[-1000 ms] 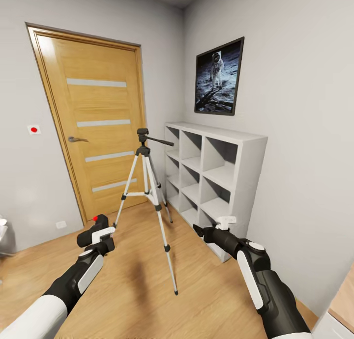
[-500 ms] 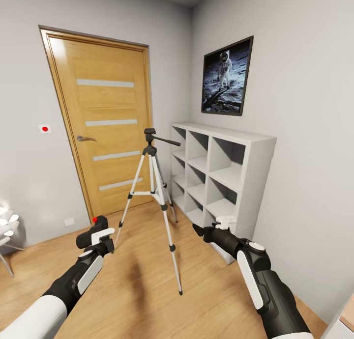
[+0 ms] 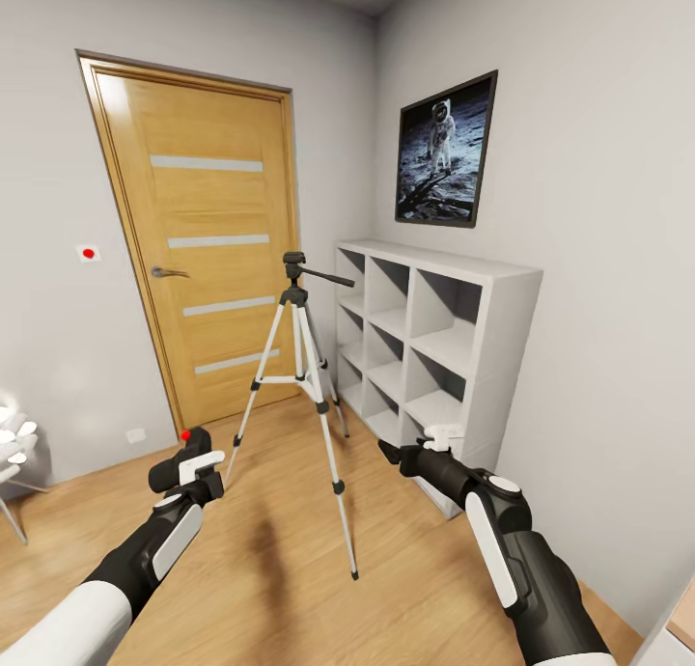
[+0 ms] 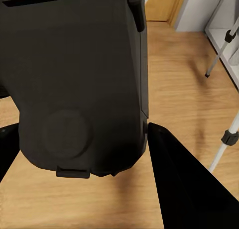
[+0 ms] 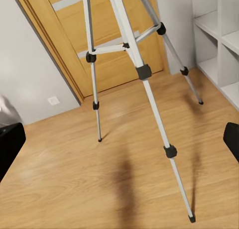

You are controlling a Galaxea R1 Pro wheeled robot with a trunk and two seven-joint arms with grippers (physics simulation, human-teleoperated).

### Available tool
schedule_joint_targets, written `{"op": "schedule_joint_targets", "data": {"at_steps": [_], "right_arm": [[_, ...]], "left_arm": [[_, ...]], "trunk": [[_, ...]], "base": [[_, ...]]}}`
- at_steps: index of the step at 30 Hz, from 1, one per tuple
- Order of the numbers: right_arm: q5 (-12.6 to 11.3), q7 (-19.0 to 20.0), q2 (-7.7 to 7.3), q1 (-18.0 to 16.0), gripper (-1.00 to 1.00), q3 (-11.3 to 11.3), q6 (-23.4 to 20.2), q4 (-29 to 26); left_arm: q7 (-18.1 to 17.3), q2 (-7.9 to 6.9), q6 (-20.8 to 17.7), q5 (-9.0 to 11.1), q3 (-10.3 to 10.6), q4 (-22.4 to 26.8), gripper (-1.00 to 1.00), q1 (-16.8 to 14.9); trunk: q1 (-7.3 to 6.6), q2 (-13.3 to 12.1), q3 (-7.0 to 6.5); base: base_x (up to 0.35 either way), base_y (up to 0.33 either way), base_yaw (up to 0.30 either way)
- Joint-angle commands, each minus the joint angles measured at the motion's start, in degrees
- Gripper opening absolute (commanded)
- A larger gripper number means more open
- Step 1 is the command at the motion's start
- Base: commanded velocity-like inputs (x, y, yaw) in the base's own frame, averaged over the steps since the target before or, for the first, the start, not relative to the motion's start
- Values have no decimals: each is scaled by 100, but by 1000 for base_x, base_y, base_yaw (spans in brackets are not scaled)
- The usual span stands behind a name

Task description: Attach the digital camera to the camera tripod in the bedroom.

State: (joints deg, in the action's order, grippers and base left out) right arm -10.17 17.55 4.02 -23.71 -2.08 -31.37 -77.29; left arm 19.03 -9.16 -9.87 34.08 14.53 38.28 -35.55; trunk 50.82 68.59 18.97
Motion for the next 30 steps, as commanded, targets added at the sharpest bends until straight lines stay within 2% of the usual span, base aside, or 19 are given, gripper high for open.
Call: {"op": "schedule_joint_targets", "data": {"at_steps": [1,6,10,30], "right_arm": [[-29,2,2,-4,100,6,-33,-6],[-29,0,2,-6,100,4,-28,-6],[-29,-5,2,-8,100,3,-27,-6],[-22,-5,2,-6,100,6,-27,-6]], "left_arm": [[41,-9,-27,25,41,13,-100,-5],[53,-7,-32,187,41,0,-100,-5],[102,-3,-33,233,41,-6,-100,-5],[152,2,-15,230,42,-5,-100,-5]], "trunk": [[0,5,7],[0,5,7],[0,5,7],[0,5,7]], "base": [[0,0,0],[0,0,0],[0,0,0],[0,0,0]]}}
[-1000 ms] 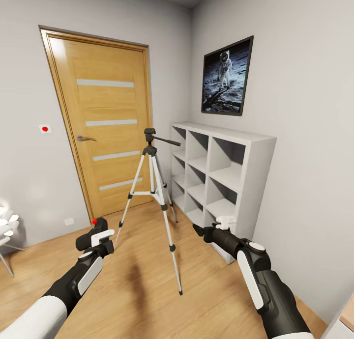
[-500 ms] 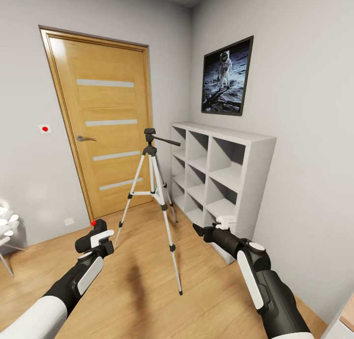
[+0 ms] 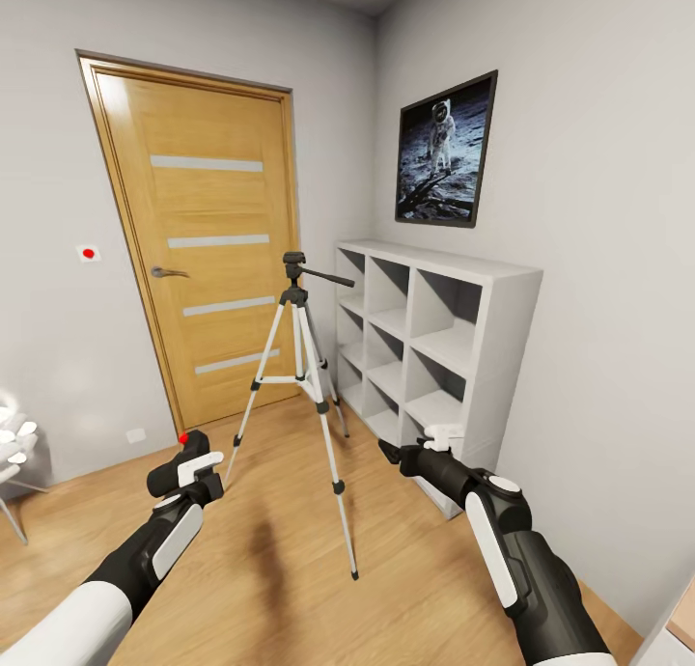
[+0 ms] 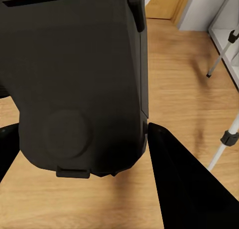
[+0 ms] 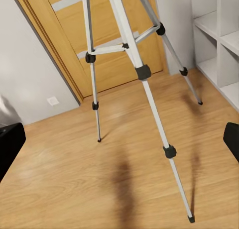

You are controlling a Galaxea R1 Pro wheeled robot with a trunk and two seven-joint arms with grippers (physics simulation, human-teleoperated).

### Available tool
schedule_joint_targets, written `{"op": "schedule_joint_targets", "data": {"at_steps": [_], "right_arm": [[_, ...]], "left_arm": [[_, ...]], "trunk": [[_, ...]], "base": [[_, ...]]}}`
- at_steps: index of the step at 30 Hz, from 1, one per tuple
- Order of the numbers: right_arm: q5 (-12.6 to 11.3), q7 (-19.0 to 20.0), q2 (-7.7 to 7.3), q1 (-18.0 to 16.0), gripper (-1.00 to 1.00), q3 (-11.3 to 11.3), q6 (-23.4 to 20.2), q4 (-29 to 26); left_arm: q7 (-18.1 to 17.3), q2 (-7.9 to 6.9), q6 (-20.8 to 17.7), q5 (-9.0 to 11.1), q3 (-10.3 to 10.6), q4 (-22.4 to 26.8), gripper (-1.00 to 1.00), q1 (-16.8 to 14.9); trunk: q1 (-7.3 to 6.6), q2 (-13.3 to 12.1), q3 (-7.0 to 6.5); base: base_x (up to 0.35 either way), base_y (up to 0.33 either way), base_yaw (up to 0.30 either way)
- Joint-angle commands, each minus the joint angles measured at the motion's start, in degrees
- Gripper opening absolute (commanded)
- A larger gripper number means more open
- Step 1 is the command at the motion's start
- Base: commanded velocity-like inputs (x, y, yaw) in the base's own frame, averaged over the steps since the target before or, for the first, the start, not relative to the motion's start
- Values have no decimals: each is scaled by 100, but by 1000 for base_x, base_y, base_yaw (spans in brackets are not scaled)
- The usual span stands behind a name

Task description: Attach the digital camera to the camera tripod in the bedroom.

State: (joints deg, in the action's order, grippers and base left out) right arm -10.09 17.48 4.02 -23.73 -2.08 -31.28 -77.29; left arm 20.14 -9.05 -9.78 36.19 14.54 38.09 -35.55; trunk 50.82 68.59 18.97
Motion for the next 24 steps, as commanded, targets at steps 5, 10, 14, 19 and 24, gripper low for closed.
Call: {"op": "schedule_joint_targets", "data": {"at_steps": [5,10,14,19,24], "right_arm": [[-24,1,5,-4,100,6,-33,-6],[-28,-1,3,-5,100,6,-28,-6],[3,-6,7,-6,100,5,-27,-7],[11,-8,7,-1,100,6,-27,-6],[22,-8,3,-1,100,5,-25,-6]], "left_arm": [[43,-10,-24,22,40,14,-100,-5],[43,-10,-36,27,40,8,-100,-5],[43,-17,-41,29,40,-18,-100,-5],[23,-23,-30,12,40,-223,-100,-5],[-52,-57,-31,9,32,-172,-100,-5]], "trunk": [[0,5,7],[0,5,7],[0,5,7],[0,5,7],[0,5,7]], "base": [[0,0,0],[0,0,0],[0,0,0],[42,0,0],[284,36,0]]}}
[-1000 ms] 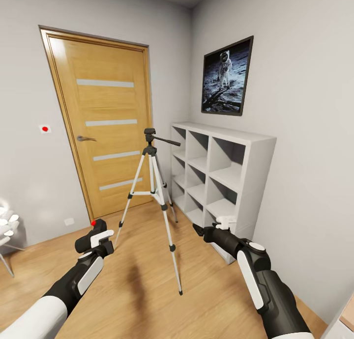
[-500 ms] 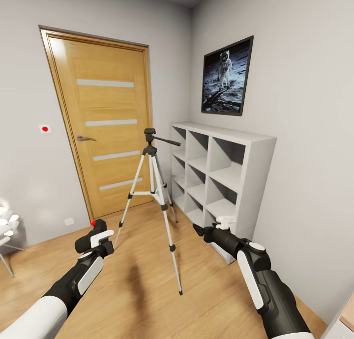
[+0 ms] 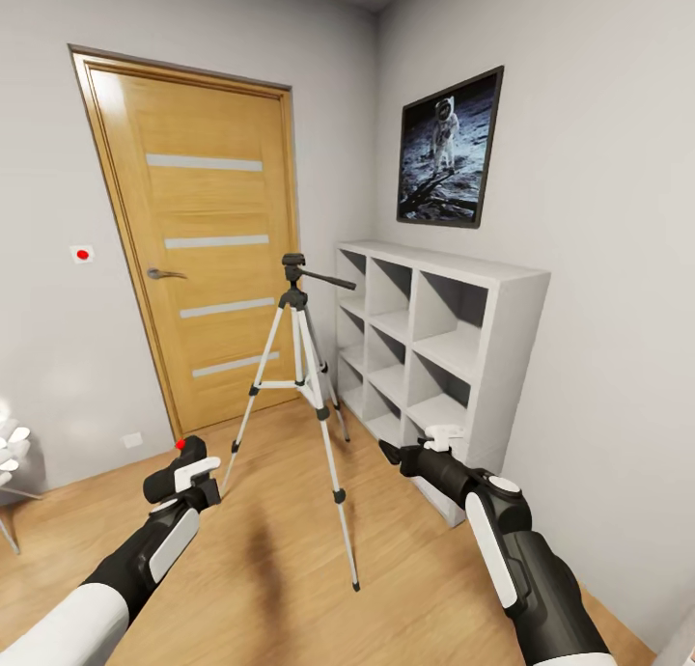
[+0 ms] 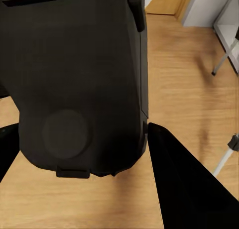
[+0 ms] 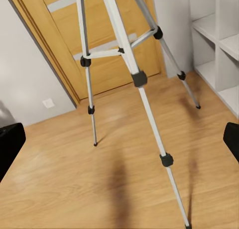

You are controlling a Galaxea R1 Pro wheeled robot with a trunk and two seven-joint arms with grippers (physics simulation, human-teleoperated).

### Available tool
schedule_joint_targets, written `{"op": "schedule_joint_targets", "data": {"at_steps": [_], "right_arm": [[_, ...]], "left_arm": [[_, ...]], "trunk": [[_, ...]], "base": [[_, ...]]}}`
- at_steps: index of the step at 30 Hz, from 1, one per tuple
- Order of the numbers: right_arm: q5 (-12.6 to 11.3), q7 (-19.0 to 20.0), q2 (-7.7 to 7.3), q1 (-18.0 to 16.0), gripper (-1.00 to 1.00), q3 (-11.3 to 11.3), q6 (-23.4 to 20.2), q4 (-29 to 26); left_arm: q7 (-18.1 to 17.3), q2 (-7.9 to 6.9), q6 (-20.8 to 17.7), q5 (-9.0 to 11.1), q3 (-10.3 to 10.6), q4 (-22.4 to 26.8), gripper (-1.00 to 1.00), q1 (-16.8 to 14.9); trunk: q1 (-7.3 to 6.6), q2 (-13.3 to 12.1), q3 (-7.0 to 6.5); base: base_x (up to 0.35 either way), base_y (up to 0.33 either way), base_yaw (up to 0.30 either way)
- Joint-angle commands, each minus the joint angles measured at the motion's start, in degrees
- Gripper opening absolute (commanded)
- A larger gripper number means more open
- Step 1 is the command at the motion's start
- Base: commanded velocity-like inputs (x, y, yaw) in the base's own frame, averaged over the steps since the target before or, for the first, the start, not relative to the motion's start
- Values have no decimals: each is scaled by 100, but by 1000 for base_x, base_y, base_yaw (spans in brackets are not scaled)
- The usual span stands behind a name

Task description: Attach the digital camera to the camera tripod in the bedroom.

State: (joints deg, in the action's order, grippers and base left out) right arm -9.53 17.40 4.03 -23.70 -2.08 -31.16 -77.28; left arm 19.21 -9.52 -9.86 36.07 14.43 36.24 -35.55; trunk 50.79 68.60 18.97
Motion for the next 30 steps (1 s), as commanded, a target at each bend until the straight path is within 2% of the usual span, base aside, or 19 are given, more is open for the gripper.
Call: {"op": "schedule_joint_targets", "data": {"at_steps": [1,10,24,30], "right_arm": [[-33,0,2,-6,100,5,-35,-6],[-23,4,2,-8,100,6,-34,-7],[-20,-63,11,-7,100,3,-32,-6],[-1,-97,-8,-9,100,6,-41,-6]], "left_arm": [[34,-12,-24,20,43,32,-100,-4],[22,-54,-31,22,38,93,-100,-4],[22,-77,-32,75,34,101,-100,-4],[17,-77,-33,84,34,103,-100,-4]], "trunk": [[3,4,7],[3,4,7],[3,4,6],[3,4,-2]], "base": [[312,97,0],[320,146,0],[299,222,-2],[291,239,-173]]}}
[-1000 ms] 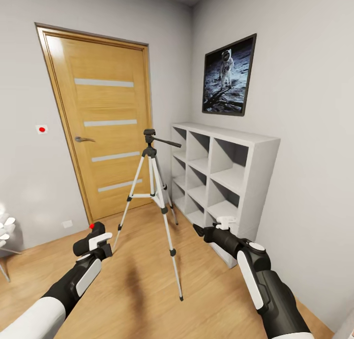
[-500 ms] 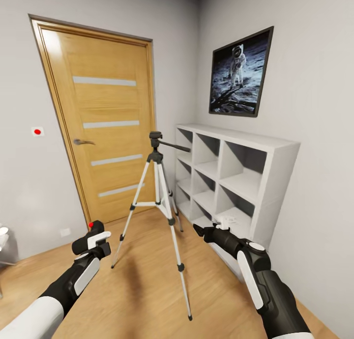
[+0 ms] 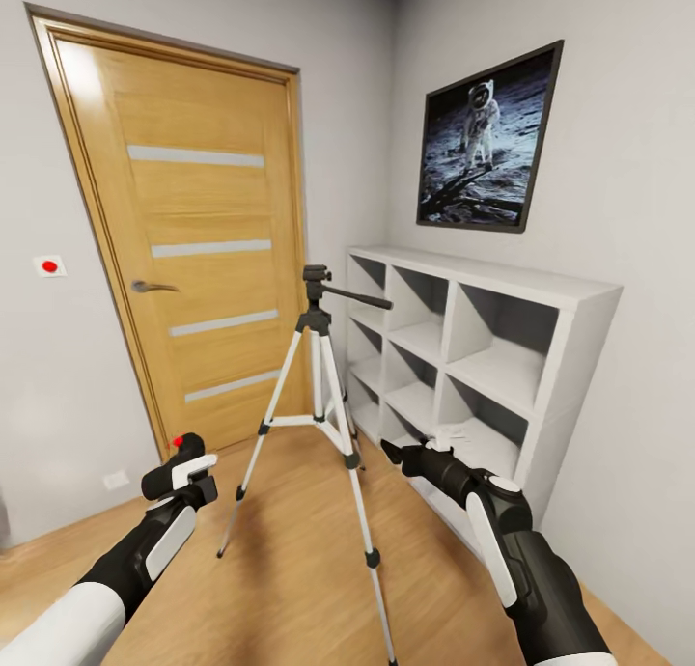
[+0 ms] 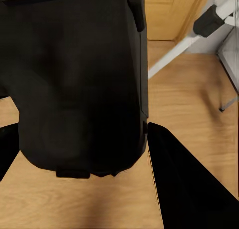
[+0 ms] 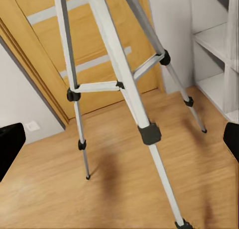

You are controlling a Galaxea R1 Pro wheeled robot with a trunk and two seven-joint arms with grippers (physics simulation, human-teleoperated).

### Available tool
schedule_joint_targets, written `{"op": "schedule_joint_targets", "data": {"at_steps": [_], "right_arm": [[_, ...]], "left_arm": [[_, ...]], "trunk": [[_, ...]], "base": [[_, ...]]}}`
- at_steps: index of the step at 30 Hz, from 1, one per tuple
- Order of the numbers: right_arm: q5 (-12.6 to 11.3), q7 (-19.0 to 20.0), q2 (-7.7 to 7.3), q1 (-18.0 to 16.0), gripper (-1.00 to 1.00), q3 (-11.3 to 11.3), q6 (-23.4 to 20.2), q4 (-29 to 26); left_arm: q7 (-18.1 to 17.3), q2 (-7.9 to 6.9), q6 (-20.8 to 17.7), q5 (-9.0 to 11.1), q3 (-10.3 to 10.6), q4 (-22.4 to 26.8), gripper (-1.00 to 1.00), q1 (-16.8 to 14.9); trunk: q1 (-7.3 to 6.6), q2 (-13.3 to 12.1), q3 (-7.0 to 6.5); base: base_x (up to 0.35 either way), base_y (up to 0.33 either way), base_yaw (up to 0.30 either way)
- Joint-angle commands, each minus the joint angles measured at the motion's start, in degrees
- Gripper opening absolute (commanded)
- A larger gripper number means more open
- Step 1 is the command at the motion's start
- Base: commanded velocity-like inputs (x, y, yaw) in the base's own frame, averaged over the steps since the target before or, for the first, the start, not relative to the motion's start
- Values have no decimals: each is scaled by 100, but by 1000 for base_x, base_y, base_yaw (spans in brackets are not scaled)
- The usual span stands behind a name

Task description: Attach the digital camera to the camera tripod in the bedroom.

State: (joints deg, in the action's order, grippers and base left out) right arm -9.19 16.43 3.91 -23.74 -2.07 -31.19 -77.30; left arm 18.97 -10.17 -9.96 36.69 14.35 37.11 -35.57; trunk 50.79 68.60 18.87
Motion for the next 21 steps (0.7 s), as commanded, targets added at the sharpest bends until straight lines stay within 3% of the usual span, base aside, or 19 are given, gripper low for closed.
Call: {"op": "schedule_joint_targets", "data": {"at_steps": [1,21], "right_arm": [[-34,0,2,-4,100,4,-37,-5],[-22,74,-53,-5,100,8,-36,-5]], "left_arm": [[42,-11,-23,22,42,16,-100,-3],[37,-11,-24,22,42,22,-100,-3]], "trunk": [[3,4,7],[3,4,7]], "base": [[289,244,-240],[282,253,-245]]}}
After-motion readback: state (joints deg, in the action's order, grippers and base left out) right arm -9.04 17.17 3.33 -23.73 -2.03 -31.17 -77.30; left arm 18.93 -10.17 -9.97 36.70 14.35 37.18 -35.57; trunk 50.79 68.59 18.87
